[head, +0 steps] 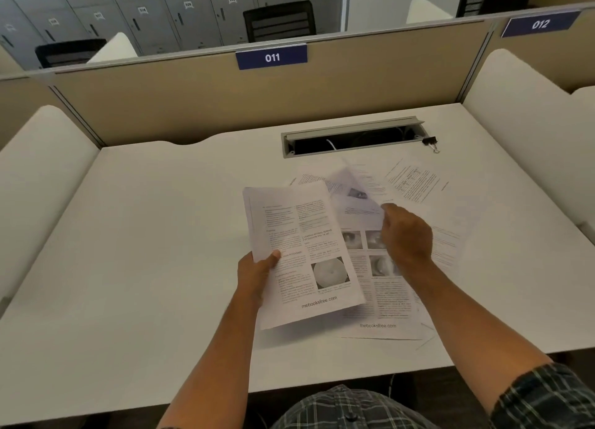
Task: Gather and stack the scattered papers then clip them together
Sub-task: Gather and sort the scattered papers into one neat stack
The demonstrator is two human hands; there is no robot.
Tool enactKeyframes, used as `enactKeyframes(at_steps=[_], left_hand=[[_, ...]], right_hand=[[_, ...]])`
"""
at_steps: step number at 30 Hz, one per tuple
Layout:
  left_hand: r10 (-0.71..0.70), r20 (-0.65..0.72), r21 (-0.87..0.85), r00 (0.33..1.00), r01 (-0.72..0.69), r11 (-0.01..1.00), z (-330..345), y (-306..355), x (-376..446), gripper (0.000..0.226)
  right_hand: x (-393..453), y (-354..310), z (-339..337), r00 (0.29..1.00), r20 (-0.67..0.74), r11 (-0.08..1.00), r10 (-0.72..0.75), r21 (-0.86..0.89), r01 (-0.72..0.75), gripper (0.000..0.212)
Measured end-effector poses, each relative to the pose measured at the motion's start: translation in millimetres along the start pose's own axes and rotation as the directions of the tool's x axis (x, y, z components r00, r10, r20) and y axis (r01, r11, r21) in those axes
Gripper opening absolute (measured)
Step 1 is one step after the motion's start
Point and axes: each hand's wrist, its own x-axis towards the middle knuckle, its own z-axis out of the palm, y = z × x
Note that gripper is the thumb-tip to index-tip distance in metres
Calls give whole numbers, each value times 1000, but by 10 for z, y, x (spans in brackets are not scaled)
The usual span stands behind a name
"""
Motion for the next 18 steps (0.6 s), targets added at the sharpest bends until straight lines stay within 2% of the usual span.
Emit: enactKeyframes(at_steps=[2, 6, 8, 11, 15, 18], left_hand=[[-2, 8, -8, 1000, 2, 1000, 40, 16, -1, 32], [10, 26, -9, 1000, -9, 1000, 107, 62, -16, 35], [24, 36, -5, 999, -24, 1000, 129, 92, -23, 36], [51, 56, -2, 997, -51, 999, 150, 127, -35, 36], [60, 86, -4, 994, -60, 998, 142, 173, -32, 31], [56, 110, -3, 992, -56, 998, 162, 212, -48, 36]], right_hand=[[20, -188, -66, 978, -140, 983, -156, 70, 167, 8], [-53, -580, -176, 886, -225, 874, -406, 186, 448, 18], [-161, -716, -177, 811, -194, 782, -551, 219, 584, 19], [-357, -814, -124, 693, -109, 649, -712, 272, 710, 22], [-561, -830, -96, 512, -42, 474, -858, 319, 821, 28], [-564, -777, -153, 438, 14, 405, -899, 406, 819, 30]])
